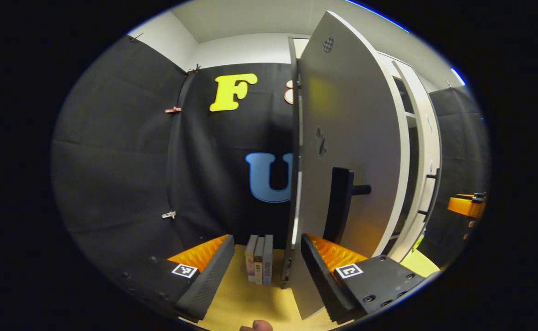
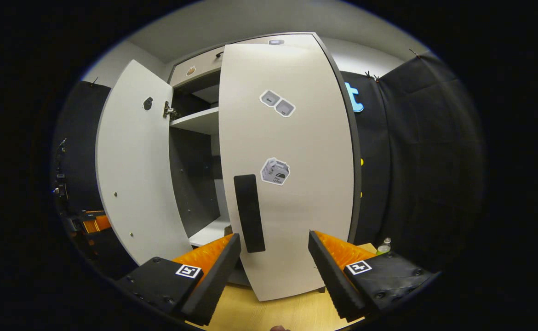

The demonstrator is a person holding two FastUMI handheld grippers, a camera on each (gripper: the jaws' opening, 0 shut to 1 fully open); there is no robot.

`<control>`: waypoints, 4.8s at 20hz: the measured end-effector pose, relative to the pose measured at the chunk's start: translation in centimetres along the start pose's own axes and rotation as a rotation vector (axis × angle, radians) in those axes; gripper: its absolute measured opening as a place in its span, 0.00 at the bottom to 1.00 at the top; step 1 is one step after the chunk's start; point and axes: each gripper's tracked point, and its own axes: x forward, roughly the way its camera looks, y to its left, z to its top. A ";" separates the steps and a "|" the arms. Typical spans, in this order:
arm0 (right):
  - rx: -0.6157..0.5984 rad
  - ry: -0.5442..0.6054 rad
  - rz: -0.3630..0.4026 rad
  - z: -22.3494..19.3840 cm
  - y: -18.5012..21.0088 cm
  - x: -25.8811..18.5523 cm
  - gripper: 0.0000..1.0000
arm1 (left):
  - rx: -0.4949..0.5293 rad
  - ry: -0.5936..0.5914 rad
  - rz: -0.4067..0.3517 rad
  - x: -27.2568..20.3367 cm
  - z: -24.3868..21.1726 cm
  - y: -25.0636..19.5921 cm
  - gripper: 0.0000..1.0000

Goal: Grab one shoe with the right hand and put it into the shoe cabinet, grab the other shoe with the left hand and put it into the shoe cabinet; then close the right door with the right hand and the left door with the left hand.

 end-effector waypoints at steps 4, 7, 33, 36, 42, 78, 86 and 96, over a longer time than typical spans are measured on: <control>0.003 0.007 0.009 0.0 -0.4 0.0 0.98 | 0.007 0.001 -0.039 0.4 0.0 -3.2 0.94; 0.003 0.004 0.010 0.2 -0.8 0.3 0.98 | 0.022 -0.001 -0.074 0.7 0.0 -5.5 0.89; 0.014 -0.010 -0.032 1.6 -1.2 1.2 0.98 | 0.039 -0.025 -0.137 7.4 1.0 -14.7 0.94; 0.016 -0.010 -0.032 1.7 -0.8 1.2 0.98 | 0.041 -0.036 -0.143 6.7 1.5 -14.8 0.95; -0.022 -0.008 -0.077 1.9 -1.1 0.4 0.98 | 0.036 -0.049 -0.174 4.4 1.9 -15.9 0.92; -0.107 -0.058 -0.125 2.5 -0.6 -4.4 0.98 | 0.030 -0.073 -0.139 -3.2 1.7 -16.6 0.95; -0.102 -0.061 -0.121 2.5 -0.4 -4.4 0.98 | 0.033 -0.073 -0.139 -3.1 1.8 -16.6 0.95; -0.095 -0.070 -0.109 2.5 -1.1 -3.9 0.98 | 0.041 -0.083 -0.112 -3.2 2.1 -16.9 0.95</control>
